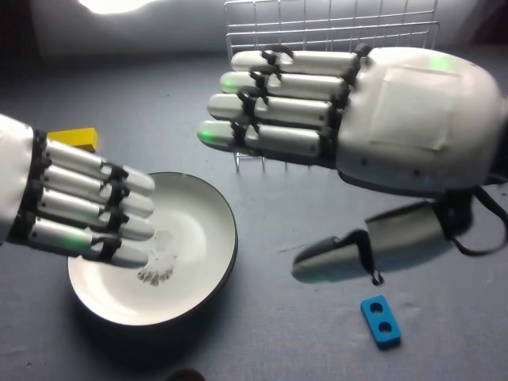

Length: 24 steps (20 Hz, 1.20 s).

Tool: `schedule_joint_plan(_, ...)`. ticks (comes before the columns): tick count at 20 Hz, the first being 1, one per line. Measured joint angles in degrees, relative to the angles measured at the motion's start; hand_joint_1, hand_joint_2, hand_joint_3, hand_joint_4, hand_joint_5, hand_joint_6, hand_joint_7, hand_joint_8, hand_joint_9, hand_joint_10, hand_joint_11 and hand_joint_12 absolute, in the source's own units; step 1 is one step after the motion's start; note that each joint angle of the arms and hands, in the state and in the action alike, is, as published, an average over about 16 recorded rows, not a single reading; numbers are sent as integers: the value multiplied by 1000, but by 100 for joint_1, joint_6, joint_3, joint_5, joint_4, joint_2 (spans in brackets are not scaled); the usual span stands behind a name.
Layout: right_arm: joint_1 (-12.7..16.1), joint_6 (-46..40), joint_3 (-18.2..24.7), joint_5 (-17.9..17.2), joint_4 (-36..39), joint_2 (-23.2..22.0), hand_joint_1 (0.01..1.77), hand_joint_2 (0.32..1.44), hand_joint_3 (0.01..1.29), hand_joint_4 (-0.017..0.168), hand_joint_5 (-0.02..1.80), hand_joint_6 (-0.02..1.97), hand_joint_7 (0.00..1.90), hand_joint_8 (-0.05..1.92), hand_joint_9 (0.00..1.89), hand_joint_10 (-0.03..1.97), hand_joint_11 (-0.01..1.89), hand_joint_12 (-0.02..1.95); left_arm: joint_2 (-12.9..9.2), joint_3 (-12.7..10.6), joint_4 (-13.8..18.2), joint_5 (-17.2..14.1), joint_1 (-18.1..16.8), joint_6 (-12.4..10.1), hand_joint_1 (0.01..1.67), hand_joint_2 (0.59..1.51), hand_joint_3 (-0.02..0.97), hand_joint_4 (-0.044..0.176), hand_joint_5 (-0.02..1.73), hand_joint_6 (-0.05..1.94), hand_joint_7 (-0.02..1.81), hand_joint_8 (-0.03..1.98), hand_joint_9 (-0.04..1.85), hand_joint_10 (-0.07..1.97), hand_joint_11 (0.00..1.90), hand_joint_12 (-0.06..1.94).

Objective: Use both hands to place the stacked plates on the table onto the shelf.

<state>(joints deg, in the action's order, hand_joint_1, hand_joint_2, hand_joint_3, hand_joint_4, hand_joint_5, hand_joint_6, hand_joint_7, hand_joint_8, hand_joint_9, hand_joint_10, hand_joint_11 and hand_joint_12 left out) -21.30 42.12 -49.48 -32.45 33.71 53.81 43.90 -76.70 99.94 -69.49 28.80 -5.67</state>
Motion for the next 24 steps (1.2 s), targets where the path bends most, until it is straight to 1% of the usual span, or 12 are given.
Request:
schedule_joint_plan(3,88,-633,-278,-25,546,234,21,1081,23,0,21,18,13,-9,18,-2,17,-8,171,-255,-91,30,407,96,18,1001,49,6,20,7,18,-6,20,-18,13,-10)
schedule_joint_plan(6,189,-1248,-546,10,1040,476,21,1067,23,0,21,18,13,-9,16,-2,16,-9,340,-488,-255,90,840,217,18,1000,46,5,21,7,16,-6,21,-18,13,-9)
schedule_joint_plan(9,291,-1799,-775,107,1462,685,21,1062,23,-1,21,18,13,-9,15,-2,15,-9,496,-693,-458,170,1242,345,18,1001,46,5,21,7,15,-5,21,-18,13,-9)
schedule_joint_plan(12,378,-2121,-888,238,1731,807,21,1056,23,-1,21,18,14,-9,14,-2,14,-9,629,-858,-663,264,1586,476,18,1005,46,4,21,7,15,-5,20,-18,13,-7)
schedule_joint_plan(14,406,-2139,-891,328,1736,843,21,1055,23,-1,20,18,13,-9,13,-1,14,-9,697,-936,-785,330,1759,551,18,1008,46,4,21,7,15,-5,20,-18,13,-6)
schedule_joint_plan(17,406,-1938,-838,453,1543,838,21,1056,23,-1,20,18,13,-9,13,-2,14,-9,758,-1006,-907,418,1925,628,18,1012,46,3,21,7,16,-5,20,-18,13,-5)
schedule_joint_plan(24,340,-1437,-702,570,1002,747,21,1060,23,-1,19,18,12,-10,13,-2,15,-9,872,-1174,-1037,565,2108,677,18,1016,47,3,21,7,17,-5,20,-18,14,-5)
